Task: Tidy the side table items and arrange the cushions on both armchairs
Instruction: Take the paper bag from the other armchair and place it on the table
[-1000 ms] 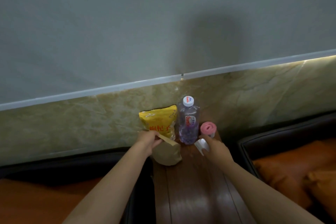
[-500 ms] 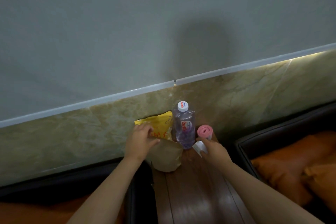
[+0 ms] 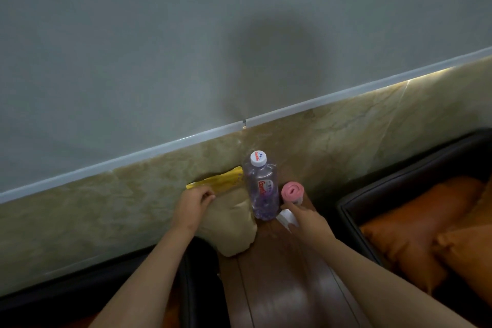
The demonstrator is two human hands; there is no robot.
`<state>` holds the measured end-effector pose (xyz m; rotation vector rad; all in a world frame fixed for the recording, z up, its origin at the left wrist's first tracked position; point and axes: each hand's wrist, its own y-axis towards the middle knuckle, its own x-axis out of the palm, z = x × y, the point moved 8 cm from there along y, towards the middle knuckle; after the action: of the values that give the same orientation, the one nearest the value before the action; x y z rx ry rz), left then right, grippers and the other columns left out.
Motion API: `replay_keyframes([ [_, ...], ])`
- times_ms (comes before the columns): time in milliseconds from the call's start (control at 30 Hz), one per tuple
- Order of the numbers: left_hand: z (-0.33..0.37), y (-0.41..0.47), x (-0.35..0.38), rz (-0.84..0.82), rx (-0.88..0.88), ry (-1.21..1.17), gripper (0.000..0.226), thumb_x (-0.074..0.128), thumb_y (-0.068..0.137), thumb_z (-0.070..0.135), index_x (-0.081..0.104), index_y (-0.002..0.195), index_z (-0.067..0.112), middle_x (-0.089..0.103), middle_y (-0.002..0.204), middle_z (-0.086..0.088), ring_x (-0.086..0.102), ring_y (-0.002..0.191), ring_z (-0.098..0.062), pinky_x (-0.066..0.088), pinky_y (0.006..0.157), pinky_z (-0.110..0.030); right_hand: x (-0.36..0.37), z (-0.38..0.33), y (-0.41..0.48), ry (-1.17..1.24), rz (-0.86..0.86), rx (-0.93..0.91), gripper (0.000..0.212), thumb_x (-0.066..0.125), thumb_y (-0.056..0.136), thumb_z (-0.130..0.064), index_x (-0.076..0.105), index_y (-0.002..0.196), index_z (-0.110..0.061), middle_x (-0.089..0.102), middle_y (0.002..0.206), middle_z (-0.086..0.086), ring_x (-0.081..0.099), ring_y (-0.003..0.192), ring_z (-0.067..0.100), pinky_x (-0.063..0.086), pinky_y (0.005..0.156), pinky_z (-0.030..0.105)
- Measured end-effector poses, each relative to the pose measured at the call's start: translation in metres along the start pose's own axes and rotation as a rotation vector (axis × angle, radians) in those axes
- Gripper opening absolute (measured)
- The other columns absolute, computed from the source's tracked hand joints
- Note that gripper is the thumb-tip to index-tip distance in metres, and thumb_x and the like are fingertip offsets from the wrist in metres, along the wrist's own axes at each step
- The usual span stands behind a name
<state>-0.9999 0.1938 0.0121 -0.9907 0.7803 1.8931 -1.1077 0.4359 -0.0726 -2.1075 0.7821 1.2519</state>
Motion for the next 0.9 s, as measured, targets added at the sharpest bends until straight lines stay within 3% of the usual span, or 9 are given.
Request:
replay_keyframes([
  [333, 0.014, 0.003, 0.018, -0.117, 0.014, 0.125, 0.014, 0.060, 0.086, 0.013, 0.065, 0.099, 0.013, 0.068, 0.103, -0.007, 0.060, 0.098, -0.028, 0.042, 0.073, -0.032, 0.010, 0.003, -0.004, -0.047, -0.017, 0.015, 0.050, 0.055, 0.091, -0.025, 0.038, 0.138, -0.030, 0.057, 0.128, 0.003, 0.056, 0.113, 0.023, 0.044, 0.082, 0.029],
  [500, 0.005, 0.006, 0.013, -0.131, 0.009, 0.115, 0.004, 0.062, 0.086, 0.015, 0.063, 0.089, 0.015, 0.069, 0.090, -0.009, 0.062, 0.087, -0.032, 0.049, 0.071, -0.039, 0.015, 0.014, -0.002, -0.007, -0.027, 0.051, 0.054, 0.057, 0.091, -0.023, 0.036, 0.141, -0.028, 0.056, 0.131, 0.004, 0.055, 0.116, 0.025, 0.044, 0.089, 0.033],
  [767, 0.019, -0.008, 0.015, -0.038, 0.010, 0.127, 0.014, 0.061, 0.088, 0.019, 0.066, 0.101, 0.016, 0.071, 0.099, -0.006, 0.064, 0.094, -0.028, 0.048, 0.071, -0.035, 0.035, 0.027, 0.004, 0.135, -0.049, 0.090, 0.036, 0.061, 0.087, -0.020, 0.057, 0.123, -0.020, 0.063, 0.123, 0.002, 0.058, 0.111, 0.022, 0.047, 0.094, 0.034],
  [900, 0.023, -0.018, 0.010, 0.048, 0.073, 0.130, 0.033, 0.072, 0.079, 0.015, 0.065, 0.111, 0.014, 0.071, 0.105, -0.004, 0.064, 0.100, -0.027, 0.049, 0.083, -0.037, 0.048, 0.027, 0.003, 0.163, -0.082, 0.090, 0.035, 0.060, 0.087, -0.020, 0.057, 0.122, -0.019, 0.063, 0.122, 0.003, 0.058, 0.110, 0.022, 0.046, 0.092, 0.033],
])
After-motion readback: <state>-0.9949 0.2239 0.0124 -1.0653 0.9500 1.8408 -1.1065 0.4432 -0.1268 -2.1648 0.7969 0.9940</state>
